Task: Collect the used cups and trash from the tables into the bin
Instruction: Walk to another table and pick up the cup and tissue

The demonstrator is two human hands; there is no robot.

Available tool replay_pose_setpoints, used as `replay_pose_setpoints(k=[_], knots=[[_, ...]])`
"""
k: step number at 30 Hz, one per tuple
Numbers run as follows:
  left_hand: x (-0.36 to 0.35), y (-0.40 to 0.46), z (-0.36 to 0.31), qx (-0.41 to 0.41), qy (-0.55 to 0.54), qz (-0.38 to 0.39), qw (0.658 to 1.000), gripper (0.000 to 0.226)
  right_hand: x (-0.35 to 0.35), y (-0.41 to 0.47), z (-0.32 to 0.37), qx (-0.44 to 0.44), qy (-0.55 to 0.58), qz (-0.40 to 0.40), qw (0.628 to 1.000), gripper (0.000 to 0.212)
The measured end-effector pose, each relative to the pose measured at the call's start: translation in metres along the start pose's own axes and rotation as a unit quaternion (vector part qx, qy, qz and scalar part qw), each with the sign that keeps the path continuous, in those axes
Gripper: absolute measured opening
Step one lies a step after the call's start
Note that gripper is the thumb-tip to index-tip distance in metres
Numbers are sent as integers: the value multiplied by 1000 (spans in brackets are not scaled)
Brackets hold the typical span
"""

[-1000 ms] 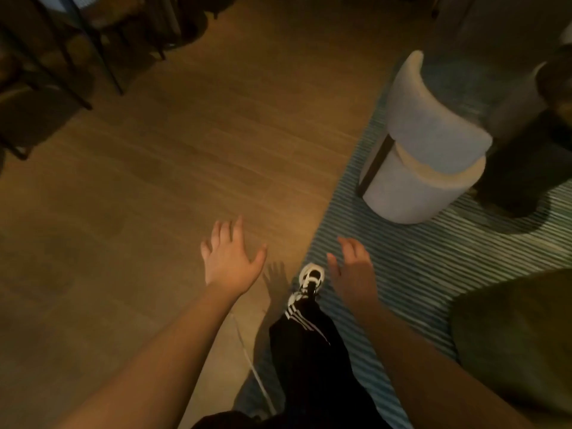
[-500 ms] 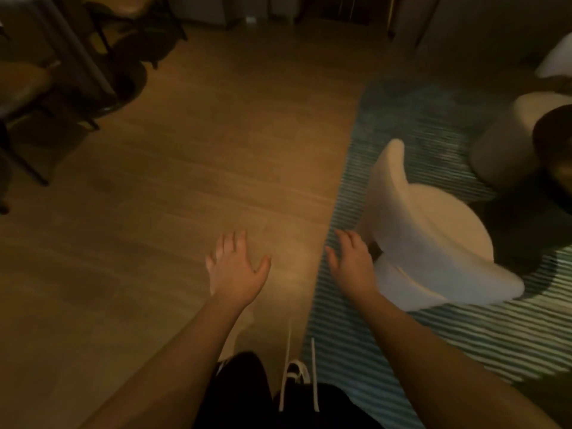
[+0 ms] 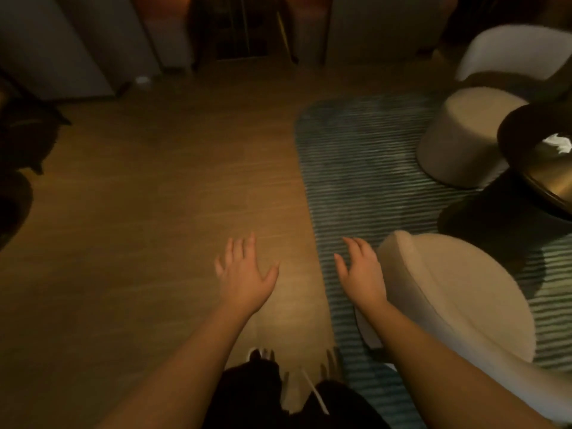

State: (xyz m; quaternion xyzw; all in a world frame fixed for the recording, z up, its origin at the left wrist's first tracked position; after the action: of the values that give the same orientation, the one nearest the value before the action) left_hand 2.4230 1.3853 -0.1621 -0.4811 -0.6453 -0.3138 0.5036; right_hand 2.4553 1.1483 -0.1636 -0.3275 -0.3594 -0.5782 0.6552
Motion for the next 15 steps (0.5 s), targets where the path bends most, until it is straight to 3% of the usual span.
replay_pose_setpoints(k=[8, 15], knots=[[-11, 169, -79, -110, -2, 63, 992, 80, 35, 138, -23, -100, 15, -64, 993, 50], [-58, 321, -238, -233, 4, 108, 966, 77, 68, 268, -121, -181, 26, -119, 976, 50]])
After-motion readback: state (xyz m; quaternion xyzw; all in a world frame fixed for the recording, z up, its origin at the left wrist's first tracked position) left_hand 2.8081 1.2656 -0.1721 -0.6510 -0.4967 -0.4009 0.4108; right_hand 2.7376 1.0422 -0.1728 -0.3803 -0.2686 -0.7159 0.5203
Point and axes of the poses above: each hand's wrist, its own y-axis towards the middle knuckle, its own x-axis out of the back of the hand, z = x × y, the point moved 5 cm from there along y, towards the middle knuckle, and after that the axes turned 7 degrees about x, right-handed, at the moved point
